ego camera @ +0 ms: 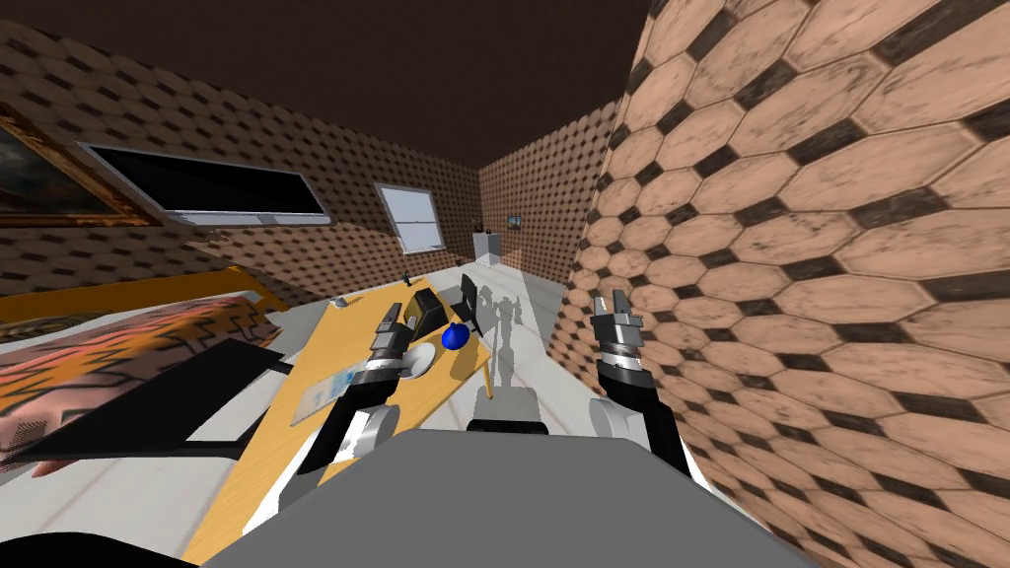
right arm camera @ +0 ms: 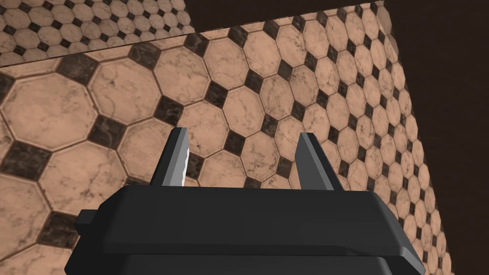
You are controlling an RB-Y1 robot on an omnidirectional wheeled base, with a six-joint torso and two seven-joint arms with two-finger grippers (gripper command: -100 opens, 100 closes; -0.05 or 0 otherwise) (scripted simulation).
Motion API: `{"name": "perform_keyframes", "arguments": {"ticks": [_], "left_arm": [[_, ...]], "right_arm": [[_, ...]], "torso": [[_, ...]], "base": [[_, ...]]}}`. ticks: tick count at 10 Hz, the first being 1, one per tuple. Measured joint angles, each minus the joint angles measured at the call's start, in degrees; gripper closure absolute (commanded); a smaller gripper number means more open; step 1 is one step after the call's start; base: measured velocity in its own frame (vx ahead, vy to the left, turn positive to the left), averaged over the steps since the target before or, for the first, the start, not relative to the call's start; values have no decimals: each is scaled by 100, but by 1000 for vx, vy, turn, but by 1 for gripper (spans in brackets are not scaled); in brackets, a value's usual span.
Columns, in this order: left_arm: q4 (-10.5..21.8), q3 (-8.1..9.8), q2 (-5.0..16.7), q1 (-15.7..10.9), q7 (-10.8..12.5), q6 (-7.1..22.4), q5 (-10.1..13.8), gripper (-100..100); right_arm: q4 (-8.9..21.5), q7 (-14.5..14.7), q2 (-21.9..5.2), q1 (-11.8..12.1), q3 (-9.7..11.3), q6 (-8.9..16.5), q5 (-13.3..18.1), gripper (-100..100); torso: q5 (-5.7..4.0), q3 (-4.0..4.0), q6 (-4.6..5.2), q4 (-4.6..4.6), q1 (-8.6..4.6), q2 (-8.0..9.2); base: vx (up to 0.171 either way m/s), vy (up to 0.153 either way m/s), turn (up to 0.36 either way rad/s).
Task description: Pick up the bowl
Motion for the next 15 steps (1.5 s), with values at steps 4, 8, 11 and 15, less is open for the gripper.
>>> {"name": "perform_keyframes", "arguments": {"ticks": [4, 8, 11, 15], "left_arm": [[396, 99, 195, 2, 132, 546, 320, -100], [697, 245, 450, 65, 304, 1024, 640, -100], [854, 341, 579, 73, 404, 1435, 846, -100], [1159, 443, 750, 111, 532, 1978, 1136, -100]], "right_arm": [[0, 0, 0, -1, 0, 0, 0, 0], [0, 0, 0, 0, 0, 0, 0, 0], [0, 0, 0, 0, 0, 0, 0, 0], [0, 0, 0, 0, 0, 0, 0, 0]], "torso": [[0, 0, 2, 0, -1, 1], [-1, 0, 1, 0, -2, 0], [-1, 1, -1, 0, -2, 1], [-1, 1, -3, 1, -3, 2]], "base": [[-24, 24, -147], [-23, 16, -134], [-29, 14, -163], [-29, 13, -132]]}}
